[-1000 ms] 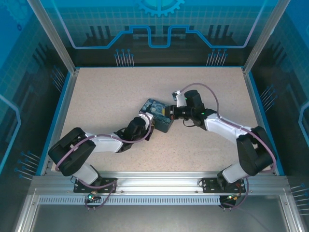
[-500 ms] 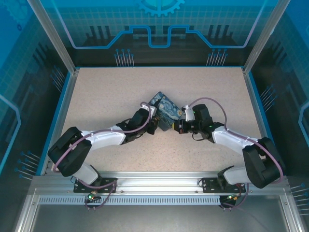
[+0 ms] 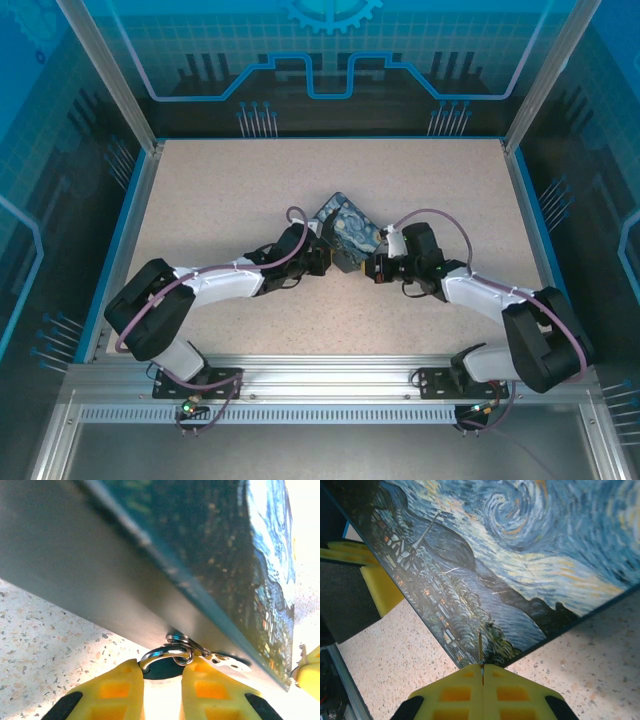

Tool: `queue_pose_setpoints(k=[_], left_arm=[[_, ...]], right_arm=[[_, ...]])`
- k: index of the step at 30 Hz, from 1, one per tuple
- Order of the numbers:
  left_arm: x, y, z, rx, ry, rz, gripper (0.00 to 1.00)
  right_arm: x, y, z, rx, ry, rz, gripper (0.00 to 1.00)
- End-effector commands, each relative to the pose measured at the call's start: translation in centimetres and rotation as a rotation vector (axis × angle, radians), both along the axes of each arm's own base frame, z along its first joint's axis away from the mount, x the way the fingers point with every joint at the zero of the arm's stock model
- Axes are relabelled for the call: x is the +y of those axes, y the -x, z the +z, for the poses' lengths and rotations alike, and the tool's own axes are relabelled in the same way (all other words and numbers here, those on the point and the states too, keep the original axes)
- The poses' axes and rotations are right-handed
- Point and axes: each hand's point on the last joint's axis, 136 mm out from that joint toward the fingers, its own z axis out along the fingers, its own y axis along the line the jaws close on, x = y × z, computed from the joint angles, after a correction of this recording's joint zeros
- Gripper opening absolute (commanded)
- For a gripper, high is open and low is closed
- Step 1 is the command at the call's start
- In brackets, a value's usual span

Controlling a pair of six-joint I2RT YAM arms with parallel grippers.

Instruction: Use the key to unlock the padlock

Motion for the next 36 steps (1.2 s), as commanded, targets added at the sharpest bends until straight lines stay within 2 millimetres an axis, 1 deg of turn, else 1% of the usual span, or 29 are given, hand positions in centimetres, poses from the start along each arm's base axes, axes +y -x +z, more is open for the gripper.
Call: queue_pose_setpoints(k=[1,5,8,13,16,18,21,25,28,32,36], left_arm=[[-1.3,-0.6,1.6,-0.015,0.068,0.006,0.02],[-1.0,-0.6,1.3,-0.015,0.064,0.014,0.01],[-1.0,-0.6,1.2,-0.014,0.066,0.020,0.01],[-1.3,-0.6,1.5,0.008,0.112,0.037,0.01],[-2.0,-0.5,2.2,0.049,0.185,0.062,0.00],[-2.4,-0.5,2.6,0.079,0.235,0.089,0.00],[-2.4,-0.6,3.1,0.115,0.290,0.141,0.00],[-2.2,-0.5,3.9,0.145,0.373,0.205,0.00],[-2.3,-0.4,4.3,0.176,0.442,0.235,0.00],[-3.1,-0.1,4.5,0.232,0.529,0.242,0.00],[-3.6,0.0,4.7,0.254,0.560,0.234,0.00]], right_arm=[[-0.4,-0.9,2.4,-0.082,-0.037,-0.008,0.00],[-0.8,-1.1,4.1,-0.114,-0.059,-0.012,0.00],[-1.5,-0.9,4.5,-0.120,-0.054,-0.032,0.00],[-2.6,-0.1,4.7,-0.123,-0.039,-0.047,0.00],[-2.8,0.9,3.9,-0.113,-0.009,-0.027,0.00],[-2.4,1.6,3.3,-0.121,0.007,0.002,0.00],[-1.4,2.9,2.4,-0.151,0.062,0.065,0.00],[-0.1,3.6,1.5,-0.193,0.119,0.134,0.00],[0.6,3.4,0.8,-0.219,0.130,0.165,0.00],[2.2,3.1,0.0,-0.245,0.172,0.248,0.00],[3.4,2.5,-0.4,-0.268,0.208,0.309,0.00]])
